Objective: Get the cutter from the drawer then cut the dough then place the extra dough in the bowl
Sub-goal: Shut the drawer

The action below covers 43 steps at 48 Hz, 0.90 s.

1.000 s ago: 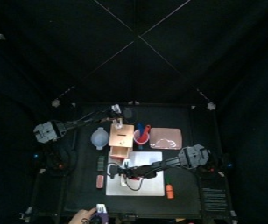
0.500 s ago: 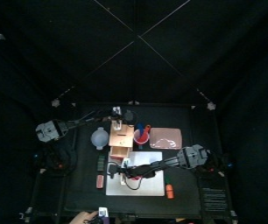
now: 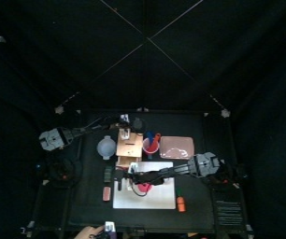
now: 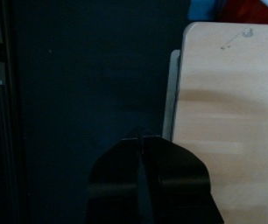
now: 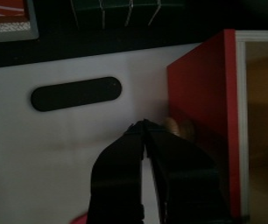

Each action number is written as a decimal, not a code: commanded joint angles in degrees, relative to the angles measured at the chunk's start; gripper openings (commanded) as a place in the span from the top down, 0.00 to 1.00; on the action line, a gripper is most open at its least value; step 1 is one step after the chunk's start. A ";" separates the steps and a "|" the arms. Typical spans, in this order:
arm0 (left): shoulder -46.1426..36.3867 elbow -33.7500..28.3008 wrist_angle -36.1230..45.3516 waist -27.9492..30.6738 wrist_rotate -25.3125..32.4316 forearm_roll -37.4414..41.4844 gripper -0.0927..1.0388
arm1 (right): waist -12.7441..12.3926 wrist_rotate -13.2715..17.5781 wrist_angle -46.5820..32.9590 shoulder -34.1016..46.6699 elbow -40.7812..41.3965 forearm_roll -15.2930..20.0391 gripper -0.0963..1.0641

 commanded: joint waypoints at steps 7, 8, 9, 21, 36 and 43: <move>-0.79 -0.79 -0.18 0.18 -0.18 -0.18 0.57 | -1.49 -0.09 2.72 -1.76 -1.05 -0.35 0.68; -0.70 -0.70 -0.18 0.18 -0.18 -0.18 0.57 | -1.58 -0.09 3.16 -1.76 -1.05 -0.44 0.68; -0.79 -0.70 -0.18 0.18 -0.18 -0.18 0.57 | -1.67 -0.09 3.52 -1.76 -1.05 -0.62 0.68; -0.79 0.00 -0.26 0.18 -0.35 -0.18 0.57 | -2.29 -0.09 6.86 -2.46 -1.05 -3.78 0.68; -0.70 0.53 -0.26 0.26 -0.53 -0.18 0.57 | -4.22 -0.53 6.86 -2.46 -0.62 -5.54 0.68; -0.79 0.97 -0.26 0.26 -0.62 -0.18 0.57 | -5.63 -0.53 6.33 -2.46 0.00 -6.42 0.68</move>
